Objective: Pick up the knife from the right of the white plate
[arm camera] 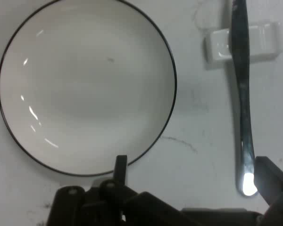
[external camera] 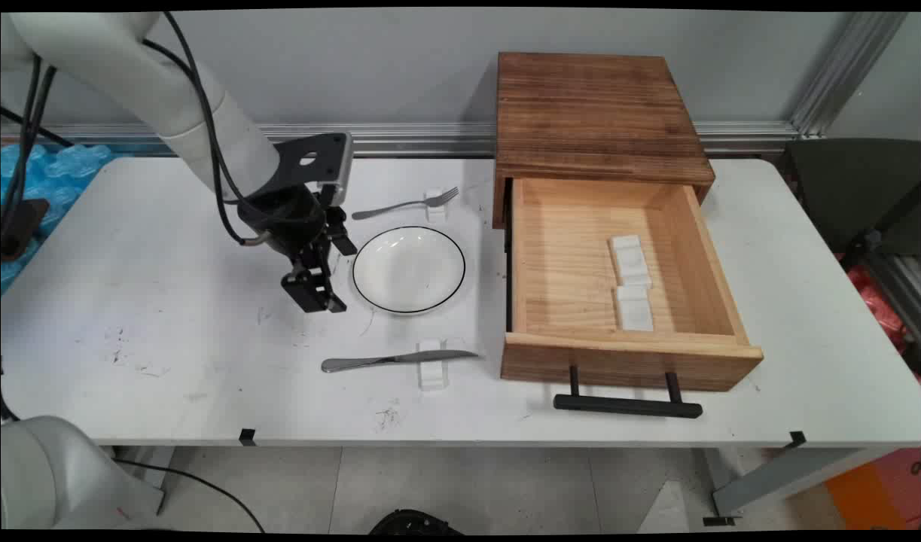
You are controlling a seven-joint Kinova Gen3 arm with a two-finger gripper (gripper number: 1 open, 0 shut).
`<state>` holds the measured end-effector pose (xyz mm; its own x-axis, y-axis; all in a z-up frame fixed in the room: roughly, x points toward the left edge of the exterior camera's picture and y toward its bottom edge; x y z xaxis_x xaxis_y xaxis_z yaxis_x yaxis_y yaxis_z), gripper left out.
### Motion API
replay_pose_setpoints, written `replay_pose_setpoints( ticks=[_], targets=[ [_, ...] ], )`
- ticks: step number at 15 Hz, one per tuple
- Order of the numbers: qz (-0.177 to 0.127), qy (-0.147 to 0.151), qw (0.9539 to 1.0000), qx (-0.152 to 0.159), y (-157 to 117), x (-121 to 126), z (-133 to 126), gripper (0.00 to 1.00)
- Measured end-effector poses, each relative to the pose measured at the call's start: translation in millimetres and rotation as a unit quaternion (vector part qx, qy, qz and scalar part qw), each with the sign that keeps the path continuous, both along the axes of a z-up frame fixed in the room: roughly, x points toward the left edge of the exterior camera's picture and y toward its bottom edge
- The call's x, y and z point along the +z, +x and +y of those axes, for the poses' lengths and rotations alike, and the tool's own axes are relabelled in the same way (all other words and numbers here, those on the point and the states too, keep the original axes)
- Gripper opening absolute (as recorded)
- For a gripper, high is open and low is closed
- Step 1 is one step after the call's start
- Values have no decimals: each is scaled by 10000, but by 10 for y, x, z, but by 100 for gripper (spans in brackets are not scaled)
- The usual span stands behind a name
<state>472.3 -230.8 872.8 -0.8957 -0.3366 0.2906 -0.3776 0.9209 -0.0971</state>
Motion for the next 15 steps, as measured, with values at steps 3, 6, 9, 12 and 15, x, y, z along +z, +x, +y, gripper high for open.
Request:
replay_pose_setpoints(
  ticks=[3,6,9,12,15],
  targets=[
    [121,7,9999,14,-118,-112,43,100],
    [217,49,9997,44,-221,-213,102,100],
    [298,87,9995,78,-292,-309,158,100],
    [395,86,9991,152,-362,-440,187,100],
    [492,54,9986,195,-414,-621,162,100]
  ],
)
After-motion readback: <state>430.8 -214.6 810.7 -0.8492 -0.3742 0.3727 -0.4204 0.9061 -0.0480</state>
